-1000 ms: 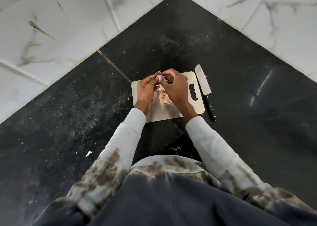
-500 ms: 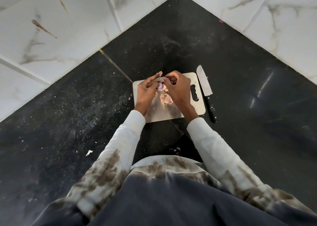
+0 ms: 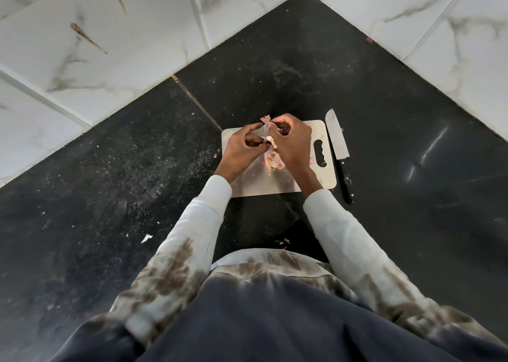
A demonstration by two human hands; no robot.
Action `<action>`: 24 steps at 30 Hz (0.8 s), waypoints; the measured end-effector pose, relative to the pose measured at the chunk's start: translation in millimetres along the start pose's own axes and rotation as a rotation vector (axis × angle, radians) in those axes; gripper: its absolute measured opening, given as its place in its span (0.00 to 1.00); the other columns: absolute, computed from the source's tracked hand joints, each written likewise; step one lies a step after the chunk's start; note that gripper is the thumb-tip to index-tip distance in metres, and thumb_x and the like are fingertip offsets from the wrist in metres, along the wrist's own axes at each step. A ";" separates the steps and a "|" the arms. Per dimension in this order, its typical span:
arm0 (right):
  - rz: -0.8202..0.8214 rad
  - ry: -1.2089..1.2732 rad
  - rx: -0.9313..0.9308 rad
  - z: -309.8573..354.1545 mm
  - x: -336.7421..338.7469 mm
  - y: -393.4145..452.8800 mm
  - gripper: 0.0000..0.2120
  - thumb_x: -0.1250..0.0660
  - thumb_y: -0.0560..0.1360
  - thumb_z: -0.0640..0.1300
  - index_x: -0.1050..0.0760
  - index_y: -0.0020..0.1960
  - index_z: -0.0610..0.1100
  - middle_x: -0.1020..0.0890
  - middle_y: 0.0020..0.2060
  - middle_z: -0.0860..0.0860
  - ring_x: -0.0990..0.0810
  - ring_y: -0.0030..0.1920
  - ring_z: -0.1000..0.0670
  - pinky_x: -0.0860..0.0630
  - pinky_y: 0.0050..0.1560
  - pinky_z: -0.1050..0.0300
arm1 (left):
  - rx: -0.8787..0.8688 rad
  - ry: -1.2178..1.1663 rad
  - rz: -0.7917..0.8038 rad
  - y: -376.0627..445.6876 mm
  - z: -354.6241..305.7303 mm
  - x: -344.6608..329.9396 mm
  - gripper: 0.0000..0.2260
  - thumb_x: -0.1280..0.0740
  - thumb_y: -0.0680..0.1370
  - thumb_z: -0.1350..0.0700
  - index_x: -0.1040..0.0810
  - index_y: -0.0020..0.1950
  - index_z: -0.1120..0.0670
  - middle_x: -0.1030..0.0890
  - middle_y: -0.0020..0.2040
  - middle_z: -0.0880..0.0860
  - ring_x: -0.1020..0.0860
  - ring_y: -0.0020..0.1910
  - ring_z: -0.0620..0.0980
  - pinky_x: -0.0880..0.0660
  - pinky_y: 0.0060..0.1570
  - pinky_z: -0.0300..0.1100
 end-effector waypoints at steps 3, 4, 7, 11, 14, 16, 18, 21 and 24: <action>0.009 0.019 -0.014 -0.9 -0.3 1.3 0.11 0.28 0.79 0.51 0.16 0.57 0.46 0.13 0.49 0.52 0.16 0.47 0.54 0.22 0.50 0.68 | -0.011 0.068 -0.019 1.0 0.5 -0.6 0.30 0.20 0.75 0.59 0.24 0.76 0.51 0.14 0.58 0.49 0.15 0.57 0.49 0.19 0.67 0.55; 0.007 0.028 -0.022 -1.5 -0.2 2.2 0.11 0.28 0.79 0.52 0.16 0.57 0.46 0.13 0.49 0.53 0.16 0.47 0.54 0.21 0.51 0.66 | -0.020 0.093 -0.028 0.9 -0.1 -0.5 0.30 0.19 0.75 0.58 0.24 0.76 0.51 0.15 0.59 0.49 0.15 0.58 0.49 0.19 0.67 0.53; -0.004 0.050 -0.058 -5.7 -0.6 4.8 0.11 0.28 0.79 0.53 0.16 0.56 0.47 0.13 0.48 0.55 0.16 0.48 0.54 0.19 0.51 0.64 | -0.058 0.125 -0.064 0.5 0.1 1.6 0.28 0.20 0.76 0.59 0.23 0.75 0.50 0.15 0.58 0.48 0.15 0.57 0.47 0.18 0.65 0.47; -0.023 0.083 -0.150 -17.0 1.5 9.7 0.10 0.29 0.80 0.54 0.17 0.56 0.49 0.13 0.48 0.55 0.15 0.48 0.54 0.18 0.52 0.62 | -0.102 0.111 -0.198 0.9 6.0 17.4 0.21 0.23 0.78 0.61 0.19 0.70 0.52 0.13 0.53 0.47 0.15 0.52 0.41 0.18 0.57 0.36; -0.003 0.035 -0.191 -25.3 5.7 11.0 0.09 0.29 0.81 0.52 0.17 0.57 0.48 0.15 0.49 0.56 0.18 0.46 0.57 0.24 0.48 0.70 | -0.022 0.013 -0.357 2.9 15.8 36.9 0.16 0.25 0.80 0.60 0.16 0.67 0.54 0.13 0.55 0.48 0.16 0.52 0.40 0.20 0.52 0.28; 0.008 0.001 -0.214 -31.3 7.4 10.7 0.08 0.29 0.81 0.50 0.18 0.57 0.48 0.17 0.48 0.57 0.20 0.44 0.59 0.30 0.45 0.74 | 0.035 -0.074 -0.439 5.2 25.2 47.8 0.14 0.25 0.80 0.60 0.15 0.66 0.55 0.13 0.56 0.49 0.15 0.53 0.42 0.18 0.56 0.32; 0.011 -0.041 -0.224 -36.0 8.4 10.3 0.08 0.30 0.81 0.49 0.17 0.57 0.47 0.17 0.49 0.56 0.21 0.44 0.59 0.31 0.45 0.74 | 0.079 -0.126 -0.469 7.4 33.1 52.7 0.14 0.24 0.79 0.60 0.15 0.65 0.54 0.13 0.55 0.48 0.15 0.54 0.42 0.17 0.60 0.38; 0.044 -0.089 -0.223 -40.7 7.1 10.6 0.07 0.30 0.81 0.46 0.16 0.56 0.47 0.15 0.53 0.53 0.20 0.48 0.55 0.23 0.53 0.66 | 0.097 -0.135 -0.470 9.2 37.0 50.3 0.13 0.24 0.79 0.59 0.14 0.64 0.54 0.13 0.55 0.47 0.15 0.54 0.40 0.17 0.61 0.40; 0.089 -0.135 -0.215 -41.1 5.2 10.3 0.06 0.29 0.81 0.44 0.15 0.57 0.46 0.15 0.55 0.50 0.20 0.49 0.55 0.26 0.54 0.66 | 0.083 -0.130 -0.453 11.5 35.2 44.9 0.12 0.25 0.80 0.59 0.14 0.63 0.53 0.13 0.56 0.47 0.15 0.54 0.41 0.18 0.62 0.40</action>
Point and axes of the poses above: each hand's wrist, its own y-axis towards the middle knuckle, its own x-axis out of the back of the hand, z = x × y, the point moved 4 cm from there along y, towards the middle knuckle
